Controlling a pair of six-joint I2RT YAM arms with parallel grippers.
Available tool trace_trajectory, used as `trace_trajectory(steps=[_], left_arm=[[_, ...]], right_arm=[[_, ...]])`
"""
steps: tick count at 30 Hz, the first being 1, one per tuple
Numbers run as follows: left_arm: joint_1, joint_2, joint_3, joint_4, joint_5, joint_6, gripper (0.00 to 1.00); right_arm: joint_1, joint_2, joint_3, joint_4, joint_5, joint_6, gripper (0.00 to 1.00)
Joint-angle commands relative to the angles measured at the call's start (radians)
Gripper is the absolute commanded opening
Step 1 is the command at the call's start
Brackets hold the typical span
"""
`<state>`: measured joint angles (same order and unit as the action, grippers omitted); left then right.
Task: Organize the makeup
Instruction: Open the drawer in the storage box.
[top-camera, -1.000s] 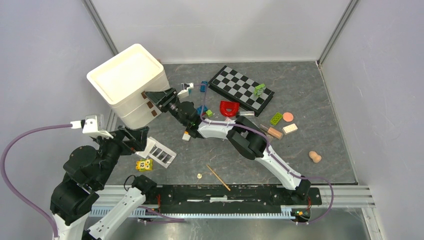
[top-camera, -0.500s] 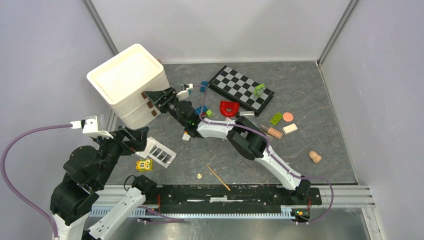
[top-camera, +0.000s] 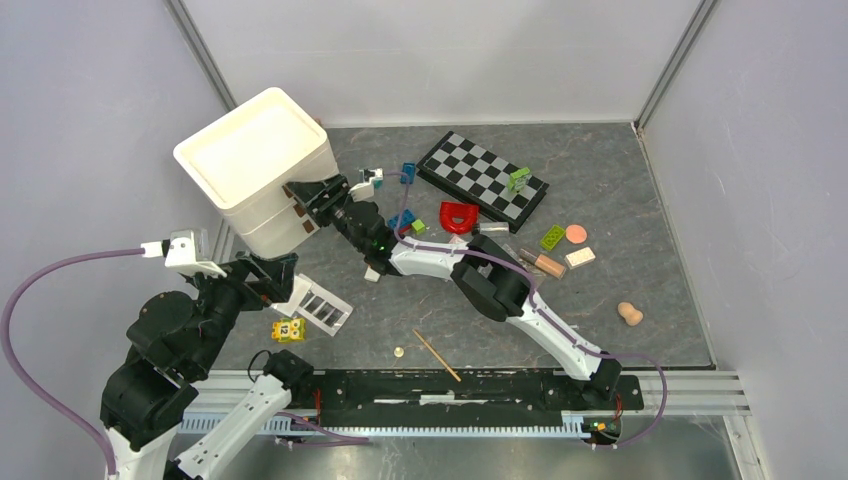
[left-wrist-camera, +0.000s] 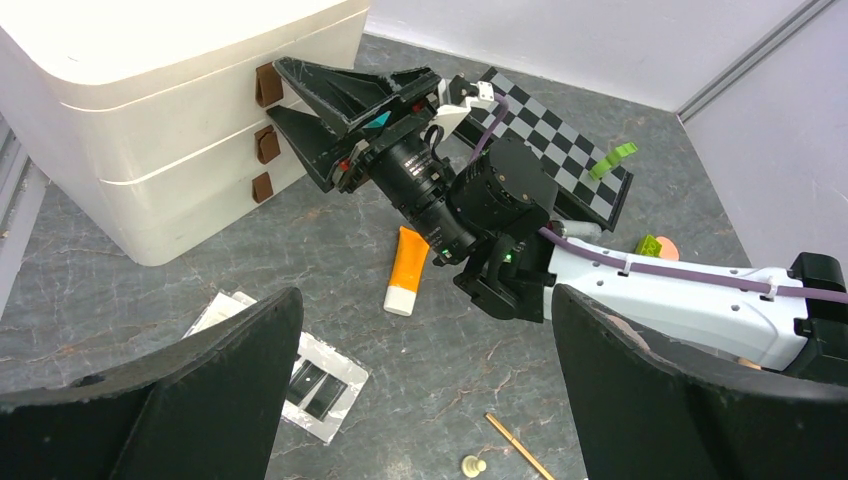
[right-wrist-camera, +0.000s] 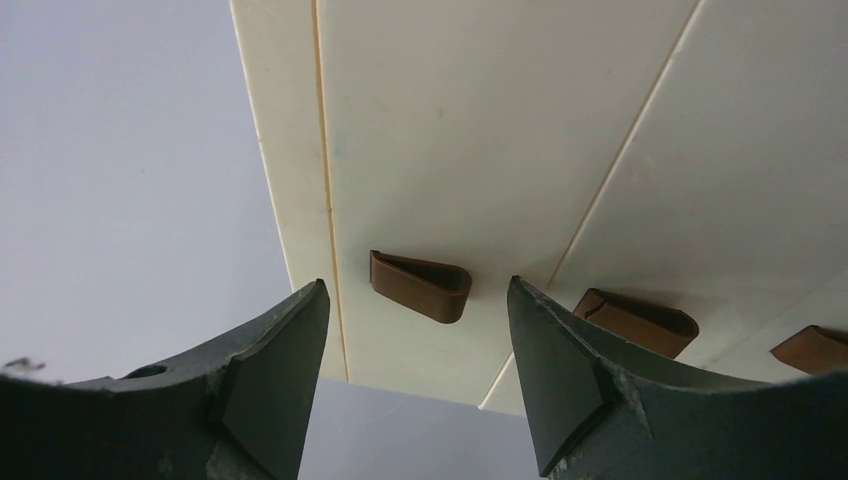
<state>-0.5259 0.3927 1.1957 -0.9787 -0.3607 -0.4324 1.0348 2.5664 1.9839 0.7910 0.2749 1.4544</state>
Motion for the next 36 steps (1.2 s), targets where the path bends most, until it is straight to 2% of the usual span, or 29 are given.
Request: trace_trajectory(steps=[1,8,9,10,21,36], left_arm=[[-0.001,0.001,0.008,0.01,-0.006,0.018,1.0],[0.002,-0.006,0.007,0.01,-0.01,0.021,1.0],[0.0,-0.007,0.007,0.009,-0.011,0.021,1.0],[0.0,-0.009,0.005,0.009,-0.011,0.021,1.0],[0.0,-0.006,0.005,0.009,-0.011,0.021,1.0],[0.0,-0.008,0.004,0.011,-0.012,0.023,1.0]], right_arm=[[0.008,0.009,0.045,0.005,0.029,0.011,0.71],[0.011,0.017,0.06,0.002,0.035,0.011,0.64],[0.012,0.019,0.063,0.002,0.034,-0.058,0.64],[0.011,0.02,0.066,0.001,0.035,0.01,0.64],[0.013,0.022,0.072,0.005,0.04,0.012,0.54],[0.013,0.023,0.067,0.026,0.047,0.015,0.19]])
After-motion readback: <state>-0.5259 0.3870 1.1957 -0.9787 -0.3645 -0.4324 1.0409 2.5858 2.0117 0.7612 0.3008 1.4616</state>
